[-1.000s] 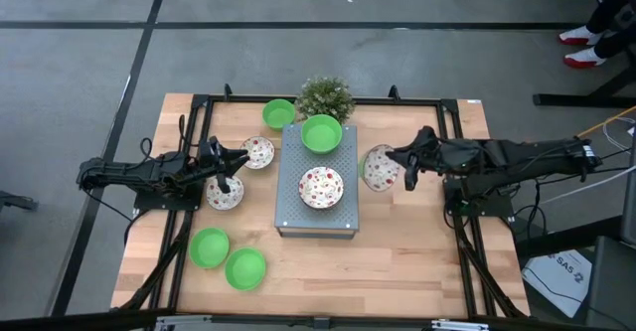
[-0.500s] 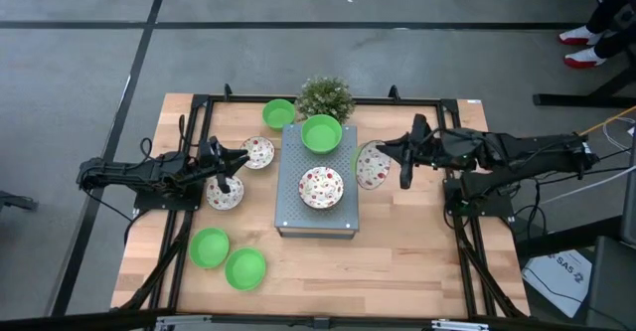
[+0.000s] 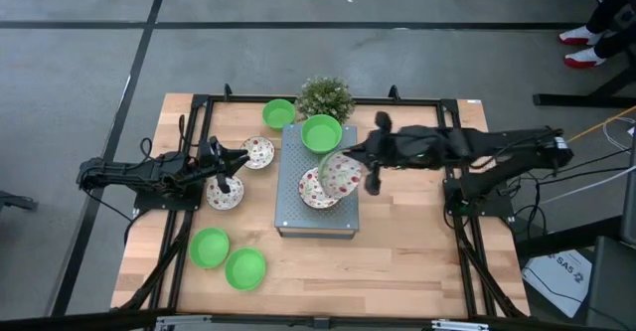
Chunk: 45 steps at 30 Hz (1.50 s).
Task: Pick & Place Mini bowls
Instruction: Stack the red patterned bowl on the red patterned bowl on the shelf
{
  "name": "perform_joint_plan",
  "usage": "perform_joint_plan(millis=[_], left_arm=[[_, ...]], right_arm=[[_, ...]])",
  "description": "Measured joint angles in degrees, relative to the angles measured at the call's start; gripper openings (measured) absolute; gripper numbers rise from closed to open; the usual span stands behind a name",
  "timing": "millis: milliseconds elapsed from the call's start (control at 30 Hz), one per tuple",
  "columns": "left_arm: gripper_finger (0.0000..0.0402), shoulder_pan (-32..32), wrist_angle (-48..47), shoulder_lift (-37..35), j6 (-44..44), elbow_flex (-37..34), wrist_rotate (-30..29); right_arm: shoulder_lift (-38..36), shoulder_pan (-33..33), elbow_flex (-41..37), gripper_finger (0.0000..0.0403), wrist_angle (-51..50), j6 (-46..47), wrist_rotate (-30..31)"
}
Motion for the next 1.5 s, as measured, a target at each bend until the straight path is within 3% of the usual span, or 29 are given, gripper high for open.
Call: perform_joint_plan(millis=[333, 833, 967, 1267, 1500], left_arm=[[0.0107, 0.0, 0.0, 0.0, 0.0, 0.0, 0.0], [0.0107, 0.0, 0.0, 0.0, 0.0, 0.0, 0.0], [0.0107, 0.0, 0.0, 0.0, 0.0, 0.0, 0.0], [0.0107, 0.0, 0.0, 0.0, 0.0, 0.0, 0.0], [0.0107, 0.0, 0.0, 0.0, 0.0, 0.0, 0.0]], right_arm=[[12.5, -1.0, 9.4, 0.0013, -6.0, -1.5, -9.3], [14.6, -8.6, 9.6, 0.0015, -8.9, 0.4, -13.3], [16.3, -9.3, 9.6, 0.0029, -9.8, 2.0, -17.0], [16.4, -9.3, 9.6, 0.0023, -11.1, 1.9, -17.1], [16.5, -9.3, 9.6, 0.0063, -11.0, 0.4, -17.1]])
